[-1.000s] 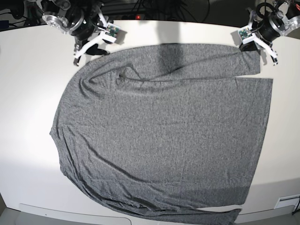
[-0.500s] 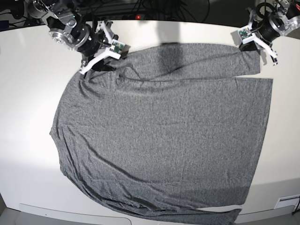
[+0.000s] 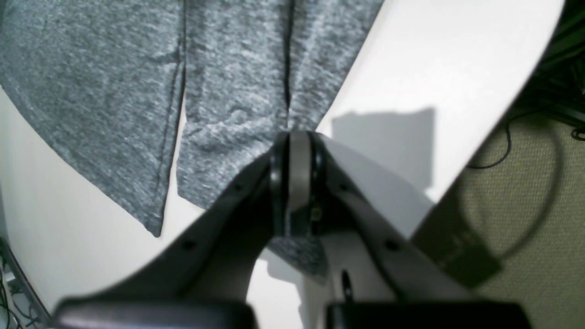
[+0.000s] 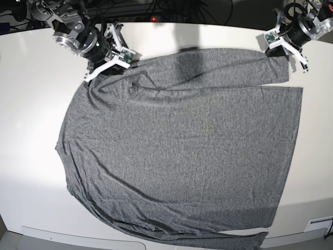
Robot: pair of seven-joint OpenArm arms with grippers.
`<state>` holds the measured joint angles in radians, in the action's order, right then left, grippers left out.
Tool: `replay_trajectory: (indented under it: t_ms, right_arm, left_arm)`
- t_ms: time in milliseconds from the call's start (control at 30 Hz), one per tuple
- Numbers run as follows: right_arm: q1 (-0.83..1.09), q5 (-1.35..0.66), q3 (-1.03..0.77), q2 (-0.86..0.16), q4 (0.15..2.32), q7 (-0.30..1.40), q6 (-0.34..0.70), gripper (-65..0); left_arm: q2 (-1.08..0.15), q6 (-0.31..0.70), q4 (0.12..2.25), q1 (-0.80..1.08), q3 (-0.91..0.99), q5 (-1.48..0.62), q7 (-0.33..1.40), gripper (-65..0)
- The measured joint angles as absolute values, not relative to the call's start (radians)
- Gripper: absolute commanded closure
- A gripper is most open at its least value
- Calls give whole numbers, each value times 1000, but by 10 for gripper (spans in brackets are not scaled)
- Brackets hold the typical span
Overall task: Fold the T-shirt properly
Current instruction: 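Grasp the shirt's shoulder edges with the left and right grippers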
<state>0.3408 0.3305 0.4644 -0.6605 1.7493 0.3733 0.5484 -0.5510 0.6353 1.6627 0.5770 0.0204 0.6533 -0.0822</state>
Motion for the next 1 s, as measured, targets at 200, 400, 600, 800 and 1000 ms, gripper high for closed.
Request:
replay_trajectory:
  t_ms: [200,400,600,800,1000]
  right_arm:
    - [333,246,458,-669,1767,407,593,-183]
    - [341,128,459,-723,1835,505,622,-207]
    - [346,99,459,-751,1862,526,626,-218]
    - [346,102,459,-751,1861,521,630,-218]
    - [285,75,462,-746,1786,459,641,-218]
  left_arm:
    - [-551,635,1663,577,20,653,-83,0]
    - [-551,636,1663,579,20,609,-75,0]
    - [-551,636,1663,579,20,574,-75,0]
    - [-551,639,1663,579,20,574,-76,0]
    - [-551,639,1663,579,20,574,-75,0]
